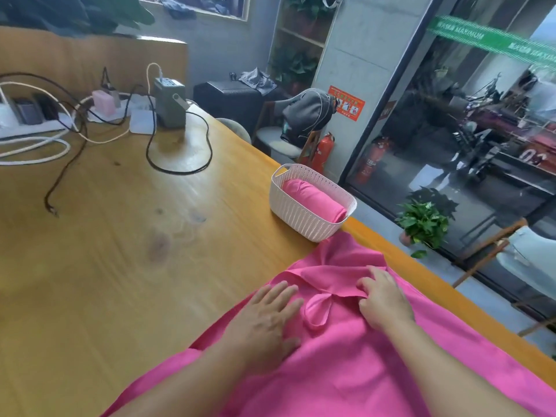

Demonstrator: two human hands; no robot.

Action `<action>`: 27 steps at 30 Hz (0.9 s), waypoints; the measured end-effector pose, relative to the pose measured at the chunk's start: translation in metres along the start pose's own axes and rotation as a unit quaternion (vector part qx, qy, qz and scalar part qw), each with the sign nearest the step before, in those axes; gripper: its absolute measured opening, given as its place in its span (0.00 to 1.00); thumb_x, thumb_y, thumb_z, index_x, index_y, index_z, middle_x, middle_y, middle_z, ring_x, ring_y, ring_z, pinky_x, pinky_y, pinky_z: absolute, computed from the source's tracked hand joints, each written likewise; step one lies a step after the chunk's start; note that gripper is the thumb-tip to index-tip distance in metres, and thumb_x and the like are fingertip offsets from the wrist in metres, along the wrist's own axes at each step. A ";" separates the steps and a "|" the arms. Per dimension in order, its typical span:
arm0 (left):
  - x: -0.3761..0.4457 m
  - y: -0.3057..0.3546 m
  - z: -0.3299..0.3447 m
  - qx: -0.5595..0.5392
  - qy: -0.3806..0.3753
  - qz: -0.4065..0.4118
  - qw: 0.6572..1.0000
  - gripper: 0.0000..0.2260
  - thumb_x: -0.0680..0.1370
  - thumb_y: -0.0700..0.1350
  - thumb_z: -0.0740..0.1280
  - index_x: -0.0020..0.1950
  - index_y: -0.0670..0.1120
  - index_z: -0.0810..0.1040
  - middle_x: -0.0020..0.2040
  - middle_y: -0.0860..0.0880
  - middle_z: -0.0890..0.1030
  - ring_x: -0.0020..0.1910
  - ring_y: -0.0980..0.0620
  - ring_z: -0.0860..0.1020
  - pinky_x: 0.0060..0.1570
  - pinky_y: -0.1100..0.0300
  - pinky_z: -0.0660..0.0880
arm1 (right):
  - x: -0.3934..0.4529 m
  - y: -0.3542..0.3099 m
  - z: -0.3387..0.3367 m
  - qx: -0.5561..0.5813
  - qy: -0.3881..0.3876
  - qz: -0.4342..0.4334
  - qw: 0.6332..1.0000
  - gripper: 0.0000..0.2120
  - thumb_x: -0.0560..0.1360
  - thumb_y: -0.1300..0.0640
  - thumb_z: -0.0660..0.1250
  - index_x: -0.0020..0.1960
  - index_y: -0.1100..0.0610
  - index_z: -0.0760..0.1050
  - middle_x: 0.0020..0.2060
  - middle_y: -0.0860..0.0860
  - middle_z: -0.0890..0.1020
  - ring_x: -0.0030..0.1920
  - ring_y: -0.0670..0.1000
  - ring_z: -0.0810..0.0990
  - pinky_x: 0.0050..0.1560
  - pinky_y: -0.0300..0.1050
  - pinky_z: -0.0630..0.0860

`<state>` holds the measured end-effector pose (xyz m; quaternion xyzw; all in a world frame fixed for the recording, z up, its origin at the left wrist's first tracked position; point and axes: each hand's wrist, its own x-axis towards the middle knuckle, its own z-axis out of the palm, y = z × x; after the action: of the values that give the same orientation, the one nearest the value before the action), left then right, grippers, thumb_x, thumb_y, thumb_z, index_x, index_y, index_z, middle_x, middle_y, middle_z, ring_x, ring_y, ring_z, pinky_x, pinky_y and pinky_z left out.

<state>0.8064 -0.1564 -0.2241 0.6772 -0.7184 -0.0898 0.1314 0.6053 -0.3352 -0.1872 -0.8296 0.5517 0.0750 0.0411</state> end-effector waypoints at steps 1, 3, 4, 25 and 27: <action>0.003 0.006 0.001 -0.010 -0.023 0.010 1.000 0.32 0.78 0.63 0.56 0.80 0.53 0.53 0.79 0.55 0.46 0.79 0.53 0.45 0.76 0.54 0.40 | 0.004 0.005 -0.001 0.032 -0.003 -0.016 0.999 0.17 0.73 0.62 0.63 0.60 0.49 0.78 0.76 0.48 0.64 0.77 0.51 0.58 0.76 0.47 0.57; 0.009 0.014 0.000 -0.005 -0.045 0.020 0.999 0.34 0.78 0.63 0.56 0.80 0.53 0.48 0.80 0.52 0.42 0.79 0.52 0.41 0.75 0.54 0.34 | 0.008 0.012 -0.002 0.081 -0.024 -0.037 0.996 0.13 0.72 0.63 0.63 0.51 0.48 0.75 0.74 0.46 0.68 0.76 0.50 0.61 0.74 0.44 0.59; 0.010 0.015 -0.001 -0.002 -0.050 0.022 0.998 0.34 0.78 0.62 0.56 0.80 0.52 0.48 0.80 0.50 0.43 0.79 0.52 0.41 0.75 0.54 0.34 | 0.008 0.015 -0.003 0.094 -0.032 -0.039 0.994 0.11 0.72 0.63 0.63 0.49 0.49 0.74 0.73 0.44 0.71 0.75 0.49 0.65 0.72 0.43 0.62; 0.097 0.023 -0.011 -0.185 0.054 -0.188 0.963 0.22 0.78 0.62 0.61 0.68 0.53 0.70 0.63 0.53 0.72 0.63 0.53 0.72 0.63 0.58 0.68 | 0.102 0.013 -0.039 0.265 -0.034 0.047 0.963 0.05 0.76 0.51 0.70 0.43 0.51 0.81 0.42 0.51 0.84 0.44 0.52 0.80 0.46 0.44 0.75; 0.115 0.026 -0.005 -0.179 0.049 -0.183 0.965 0.23 0.78 0.63 0.61 0.67 0.51 0.71 0.62 0.52 0.72 0.63 0.51 0.71 0.64 0.58 0.67 | 0.113 0.015 -0.029 0.206 -0.045 0.077 0.974 0.07 0.76 0.50 0.69 0.46 0.52 0.82 0.48 0.53 0.85 0.50 0.55 0.81 0.50 0.45 0.76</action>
<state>0.7780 -0.2693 -0.2041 0.7663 -0.5470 -0.2062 0.2665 0.6371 -0.4477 -0.1774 -0.7541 0.6149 -0.0001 0.2306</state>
